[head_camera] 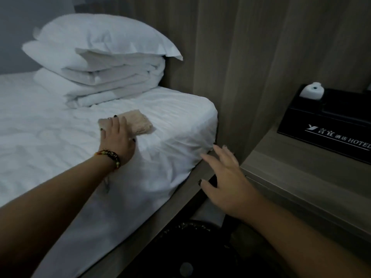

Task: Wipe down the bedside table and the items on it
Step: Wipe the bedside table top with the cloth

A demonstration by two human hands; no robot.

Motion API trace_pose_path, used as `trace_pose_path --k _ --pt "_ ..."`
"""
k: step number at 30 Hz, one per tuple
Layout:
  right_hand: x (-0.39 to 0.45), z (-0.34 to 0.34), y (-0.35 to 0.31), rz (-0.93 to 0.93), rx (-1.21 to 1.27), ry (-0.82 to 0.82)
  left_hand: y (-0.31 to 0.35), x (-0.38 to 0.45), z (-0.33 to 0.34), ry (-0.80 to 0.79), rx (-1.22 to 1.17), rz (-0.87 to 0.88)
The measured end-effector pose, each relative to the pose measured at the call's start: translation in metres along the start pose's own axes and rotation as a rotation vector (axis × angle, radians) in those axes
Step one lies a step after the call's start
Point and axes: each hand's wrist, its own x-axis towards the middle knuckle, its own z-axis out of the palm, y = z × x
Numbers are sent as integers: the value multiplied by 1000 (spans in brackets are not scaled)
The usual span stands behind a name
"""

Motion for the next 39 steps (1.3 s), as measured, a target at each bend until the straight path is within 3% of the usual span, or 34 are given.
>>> trace_pose_path --k 5,14,21,26,32,36,39 --pt "8 20 4 21 60 -20 -14 16 16 -29 -81 -104" --pt "-18 13 -10 82 99 35 -14 -2 10 215 -340 -92" --pt "-63 -40 -22 126 41 107 58 -49 -43 326 -476 256" --pt "-99 -68 -27 184 107 226 147 -108 -102 236 -746 451" --pt "-155 -102 -20 297 176 608 234 -167 -138 60 -1006 643" --pt "-213 -123 -2 360 32 895 282 -212 -138 -68 -1060 765" --pt "-253 -133 18 376 71 881 315 -246 -135 -164 -991 904"
